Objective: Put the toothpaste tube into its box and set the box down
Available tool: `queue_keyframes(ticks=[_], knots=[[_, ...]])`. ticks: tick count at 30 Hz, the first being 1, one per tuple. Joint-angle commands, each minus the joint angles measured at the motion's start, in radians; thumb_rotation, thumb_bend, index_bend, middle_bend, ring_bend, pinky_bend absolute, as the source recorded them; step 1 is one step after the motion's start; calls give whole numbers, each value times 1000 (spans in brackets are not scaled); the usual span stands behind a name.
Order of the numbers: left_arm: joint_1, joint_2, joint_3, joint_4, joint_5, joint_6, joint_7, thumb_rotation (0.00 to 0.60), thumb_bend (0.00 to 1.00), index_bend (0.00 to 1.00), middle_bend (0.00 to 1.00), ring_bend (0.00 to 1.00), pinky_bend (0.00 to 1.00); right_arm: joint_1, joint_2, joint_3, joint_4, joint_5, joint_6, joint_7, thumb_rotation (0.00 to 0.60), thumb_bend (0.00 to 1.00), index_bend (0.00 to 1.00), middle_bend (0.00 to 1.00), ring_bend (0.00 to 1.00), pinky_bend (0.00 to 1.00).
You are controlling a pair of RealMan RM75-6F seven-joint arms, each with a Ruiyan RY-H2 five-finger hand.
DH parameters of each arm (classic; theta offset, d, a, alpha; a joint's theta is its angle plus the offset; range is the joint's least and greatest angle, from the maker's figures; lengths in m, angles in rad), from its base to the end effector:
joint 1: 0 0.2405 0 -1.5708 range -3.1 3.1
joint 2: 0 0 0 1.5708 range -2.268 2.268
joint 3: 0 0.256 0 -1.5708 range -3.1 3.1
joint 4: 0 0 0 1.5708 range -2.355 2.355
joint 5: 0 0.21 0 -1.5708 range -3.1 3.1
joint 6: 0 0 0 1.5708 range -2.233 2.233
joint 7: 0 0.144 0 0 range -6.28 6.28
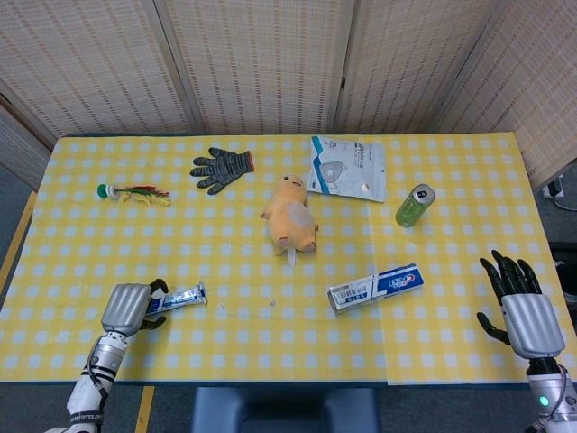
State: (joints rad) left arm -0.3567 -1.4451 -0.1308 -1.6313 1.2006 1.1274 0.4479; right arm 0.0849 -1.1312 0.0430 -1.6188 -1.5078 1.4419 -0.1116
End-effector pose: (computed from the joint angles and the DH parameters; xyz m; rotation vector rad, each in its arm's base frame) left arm -0.2420 0.2566 0.0225 -1.6464 -1.0261 -0.7496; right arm -0.3104 -0.1792 0.1474 1.4526 -0.8651 0.8122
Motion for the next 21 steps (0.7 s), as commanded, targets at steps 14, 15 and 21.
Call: queue_keyframes(ticks=[14,15,21], knots=[[-106,-118,-14,138,-110,-94,36,600,221,442,1000,1000,1000,1,11,9,4,32,-11,12,600,315,0,0,0,0],[-108,-120,-14,144,-113,-96,33,600,221,444,1000,1000,1000,1,12,9,4,33,-12,13,600,315,0,0,0,0],[-120,-139,-8,196,-101,-96,-3,600,267,529,1000,1000,1000,1,15,6,5,38,-18,13,600,315,0,0,0,0]])
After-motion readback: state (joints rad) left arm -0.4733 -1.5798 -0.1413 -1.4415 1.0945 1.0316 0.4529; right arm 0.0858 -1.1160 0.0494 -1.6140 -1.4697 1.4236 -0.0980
